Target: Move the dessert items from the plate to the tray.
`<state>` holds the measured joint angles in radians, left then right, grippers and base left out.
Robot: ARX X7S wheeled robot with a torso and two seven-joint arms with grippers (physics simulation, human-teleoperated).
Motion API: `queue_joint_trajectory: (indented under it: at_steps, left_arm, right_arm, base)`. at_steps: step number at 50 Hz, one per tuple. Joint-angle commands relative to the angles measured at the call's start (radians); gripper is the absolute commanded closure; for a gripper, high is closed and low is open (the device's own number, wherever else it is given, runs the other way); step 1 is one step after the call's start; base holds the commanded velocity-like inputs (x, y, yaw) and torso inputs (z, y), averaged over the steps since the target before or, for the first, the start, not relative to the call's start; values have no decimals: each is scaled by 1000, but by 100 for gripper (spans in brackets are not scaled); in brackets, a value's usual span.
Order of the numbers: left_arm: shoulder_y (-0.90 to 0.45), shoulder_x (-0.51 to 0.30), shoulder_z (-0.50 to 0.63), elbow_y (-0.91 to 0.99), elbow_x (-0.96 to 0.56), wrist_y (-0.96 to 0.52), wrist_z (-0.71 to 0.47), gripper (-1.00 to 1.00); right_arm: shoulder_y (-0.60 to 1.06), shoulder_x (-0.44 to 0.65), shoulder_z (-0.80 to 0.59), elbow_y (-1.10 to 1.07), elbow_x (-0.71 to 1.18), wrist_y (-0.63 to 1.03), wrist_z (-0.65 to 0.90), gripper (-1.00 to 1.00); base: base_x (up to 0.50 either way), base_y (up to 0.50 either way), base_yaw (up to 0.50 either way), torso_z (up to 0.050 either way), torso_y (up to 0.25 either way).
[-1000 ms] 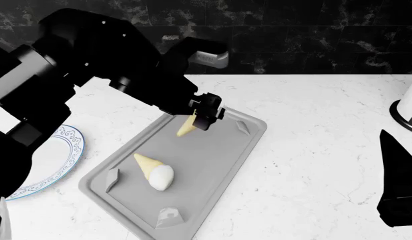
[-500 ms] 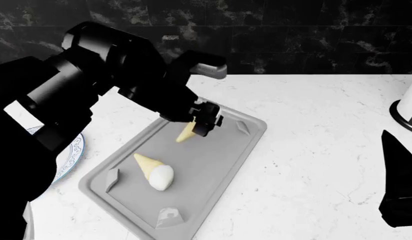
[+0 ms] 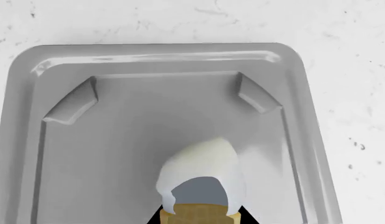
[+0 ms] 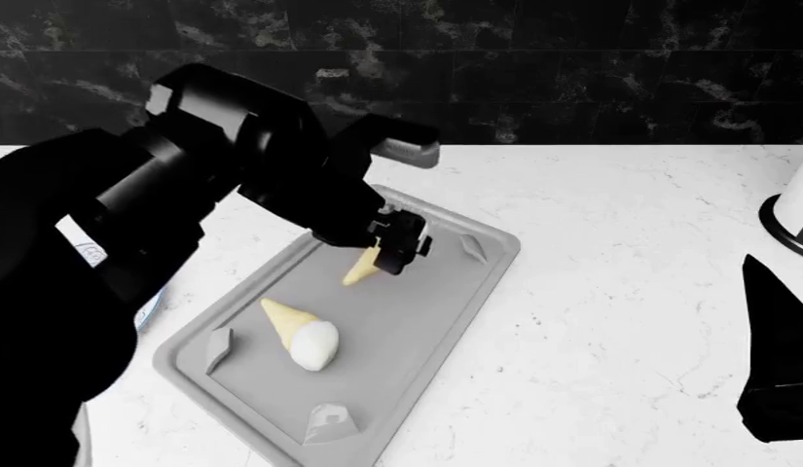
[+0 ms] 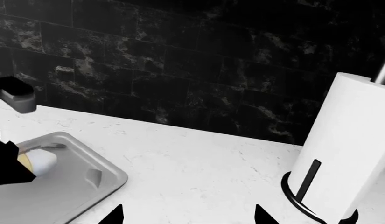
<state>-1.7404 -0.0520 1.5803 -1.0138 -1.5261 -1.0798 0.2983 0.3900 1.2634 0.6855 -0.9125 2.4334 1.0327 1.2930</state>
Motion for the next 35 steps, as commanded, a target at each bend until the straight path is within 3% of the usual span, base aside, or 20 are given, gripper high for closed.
queue_joint_trajectory:
  at_steps: [1,22,23,35]
  left_arm:
    - [10,12,9,-20,11,6,16,100]
    - [18,31,20,-49,31,7,42,100]
    - [19,30,20,-49,31,8,42,-100]
    - [17,16,9,-30,27,9,28,-100]
  right_arm:
    - [-4,-2,5,0,1,3,1,-100]
    - [-12,-10,16,8,-3,17,-5,-100]
    - [-12,-10,15,8,-3,16,-6,-100]
    - [-11,-6,5,3,-11,5,-9,-100]
  base:
    - [0,0,0,0,0]
    - [0,0,0,0,0]
    - [0,0,0,0,0]
    - [0,0,0,0,0]
